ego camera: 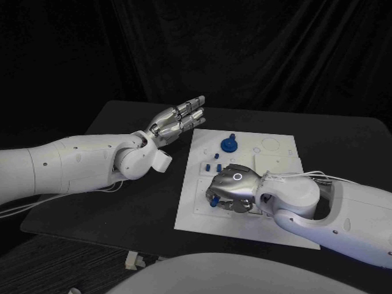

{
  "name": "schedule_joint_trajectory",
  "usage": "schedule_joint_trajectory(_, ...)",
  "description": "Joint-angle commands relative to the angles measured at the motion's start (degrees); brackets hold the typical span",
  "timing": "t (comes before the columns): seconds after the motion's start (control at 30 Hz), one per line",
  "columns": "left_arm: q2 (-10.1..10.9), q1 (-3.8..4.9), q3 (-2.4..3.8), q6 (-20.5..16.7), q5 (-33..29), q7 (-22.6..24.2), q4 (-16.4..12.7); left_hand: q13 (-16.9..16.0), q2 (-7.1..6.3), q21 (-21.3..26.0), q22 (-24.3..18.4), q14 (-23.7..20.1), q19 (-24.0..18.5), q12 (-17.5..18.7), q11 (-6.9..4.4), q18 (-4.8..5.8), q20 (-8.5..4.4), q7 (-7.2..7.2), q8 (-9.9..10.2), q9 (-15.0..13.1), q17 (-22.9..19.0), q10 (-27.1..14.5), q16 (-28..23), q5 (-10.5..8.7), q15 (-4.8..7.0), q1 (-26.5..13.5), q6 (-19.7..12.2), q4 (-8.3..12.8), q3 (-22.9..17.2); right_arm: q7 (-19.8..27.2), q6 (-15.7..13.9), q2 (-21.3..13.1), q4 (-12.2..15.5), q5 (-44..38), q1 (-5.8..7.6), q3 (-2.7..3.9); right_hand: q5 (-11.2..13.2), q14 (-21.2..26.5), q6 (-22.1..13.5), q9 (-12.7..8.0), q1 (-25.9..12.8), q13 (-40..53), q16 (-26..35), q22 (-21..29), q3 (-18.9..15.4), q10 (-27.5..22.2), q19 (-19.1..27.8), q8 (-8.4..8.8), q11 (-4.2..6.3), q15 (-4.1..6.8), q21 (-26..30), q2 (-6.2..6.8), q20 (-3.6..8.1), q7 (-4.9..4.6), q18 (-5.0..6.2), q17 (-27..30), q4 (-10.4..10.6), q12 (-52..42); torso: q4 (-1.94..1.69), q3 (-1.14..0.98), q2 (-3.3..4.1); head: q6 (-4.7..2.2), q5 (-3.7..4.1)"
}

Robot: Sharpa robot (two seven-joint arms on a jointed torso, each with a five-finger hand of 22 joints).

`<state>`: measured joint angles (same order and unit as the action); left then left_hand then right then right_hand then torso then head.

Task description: Assemble the parts on the task board

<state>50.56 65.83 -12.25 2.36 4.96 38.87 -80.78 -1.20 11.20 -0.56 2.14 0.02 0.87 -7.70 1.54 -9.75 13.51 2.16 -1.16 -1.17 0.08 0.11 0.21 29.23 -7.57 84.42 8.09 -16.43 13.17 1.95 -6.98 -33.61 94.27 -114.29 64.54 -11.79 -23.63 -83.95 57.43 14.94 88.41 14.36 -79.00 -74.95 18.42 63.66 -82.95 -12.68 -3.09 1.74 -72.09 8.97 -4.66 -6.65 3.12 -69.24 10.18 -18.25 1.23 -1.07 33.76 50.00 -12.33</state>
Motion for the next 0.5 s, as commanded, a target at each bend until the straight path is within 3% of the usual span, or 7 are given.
schedule_joint_trajectory(0.03,-0.13,-0.06,0.07,0.84,-0.43,2.59,-0.04,-0.01,0.03,-0.21,0.02,-0.02,-0.07,-0.28,0.65,-0.47,0.46,0.41,-0.12,-0.07,-0.08,0.1,-0.21,0.27,0.14,0.76,-0.19,0.3,-0.08,-0.83,-0.08,0.02,-0.12,-0.72,-0.26,0.01,0.39,-0.57,-0.9,0.06,-0.71,0.14,0.34,-9.79,-0.04,-0.06,0.35,0.15,0.54,-0.05,0.48,0.15,0.18,0.39,0.88,0.08,-0.39,-0.39,0.01,0.0,0.0,0.0,0.01)
schedule_joint_trajectory(0.17,-0.15,-0.06,0.07,0.89,-0.43,2.53,-0.03,-0.02,0.05,-0.21,0.02,-0.02,-0.06,-0.36,0.86,-0.47,0.49,0.44,-0.12,-0.08,-0.08,0.12,-0.21,0.3,0.13,0.86,-0.14,0.3,-0.12,-0.96,-0.31,0.09,-0.23,-0.71,-0.36,0.01,0.68,-0.48,-1.87,0.01,-1.01,0.2,0.46,-9.8,0.09,-0.26,0.36,0.62,0.57,-0.01,0.46,0.19,0.24,0.66,0.87,0.29,-0.46,-0.41,0.02,0.01,0.02,0.0,0.05)
schedule_joint_trajectory(0.23,-0.16,-0.06,0.07,0.9,-0.43,2.52,-0.03,-0.03,0.07,-0.22,0.03,-0.02,-0.06,-0.41,1.07,-0.47,0.52,0.51,-0.14,-0.09,-0.08,0.13,-0.21,0.36,0.14,0.96,-0.06,0.32,-0.16,-1.22,-0.23,0.12,-0.26,-0.71,-0.39,0.01,1.47,-0.34,-4.28,-0.35,-1.38,0.27,0.61,-9.71,0.31,-0.43,0.54,1.84,0.6,-0.03,0.78,0.33,0.26,1.22,0.93,0.53,-0.48,-0.44,0.01,0.01,0.03,0.0,0.05)
schedule_joint_trajectory(0.27,-0.16,-0.06,0.07,0.91,-0.43,2.52,-0.03,-0.03,0.07,-0.22,0.03,-0.02,-0.06,-0.41,1.07,-0.47,0.52,0.51,-0.14,-0.09,-0.08,0.13,-0.21,0.36,0.14,0.96,-0.06,0.32,-0.16,-1.43,-0.08,0.13,-0.27,-0.71,-0.4,0.01,3.08,-0.24,-7.24,-0.99,-1.86,0.25,0.74,-9.64,0.45,-0.75,0.66,3.39,0.51,-0.07,1.05,0.49,0.26,1.93,0.97,0.75,-0.29,-0.32,0.02,0.0,0.03,0.0,0.07)
schedule_joint_trajectory(0.4,-0.2,-0.06,0.07,0.95,-0.43,2.51,-0.01,-0.03,0.07,-0.22,0.03,-0.02,-0.06,-0.41,1.07,-0.47,0.52,0.51,-0.14,-0.09,-0.08,0.13,-0.21,0.36,0.14,0.96,-0.06,0.32,-0.16,-2.39,0.56,0.11,-0.48,-0.71,-0.45,0.01,6.72,0.43,-12.28,-2.41,-3.1,0.18,1.58,-9.21,0.28,-1.9,1.38,5.91,0.08,-0.29,2.6,0.96,0.03,3.69,1.24,2.14,0.35,0.08,0.02,0.0,0.01,0.0,0.11)
schedule_joint_trajectory(0.47,-0.22,-0.06,0.07,0.98,-0.43,2.5,0.02,-0.03,0.07,-0.22,0.03,-0.02,-0.06,-0.41,1.07,-0.47,0.52,0.51,-0.14,-0.09,-0.08,0.13,-0.21,0.36,0.14,0.96,-0.06,0.32,-0.16,-2.7,0.64,0.04,-0.59,-0.71,-0.46,0.01,7.39,0.57,-13.45,-2.83,-3.3,0.18,1.74,-9.15,0.11,-2.29,1.51,6.44,-0.03,-0.19,2.89,1.07,0.04,4.26,1.3,2.4,0.5,0.18,0.03,0.0,0.01,0.0,0.16)
schedule_joint_trajectory(0.5,-0.24,-0.06,0.07,1.01,-0.43,2.49,0.04,-0.03,0.07,-0.22,0.03,-0.02,-0.06,-0.41,1.07,-0.47,0.52,0.51,-0.14,-0.09,-0.08,0.13,-0.21,0.36,0.14,0.96,-0.06,0.32,-0.16,-2.86,0.54,-0.02,-0.65,-0.71,-0.46,0.01,8.37,0.78,-14.73,-3.31,-3.63,0.2,2.03,-9.04,-0.27,-2.64,1.69,7.01,-0.12,-0.23,3.3,1.15,0.02,4.99,1.37,2.89,0.81,0.23,0.03,0.01,0.01,0.0,0.19)
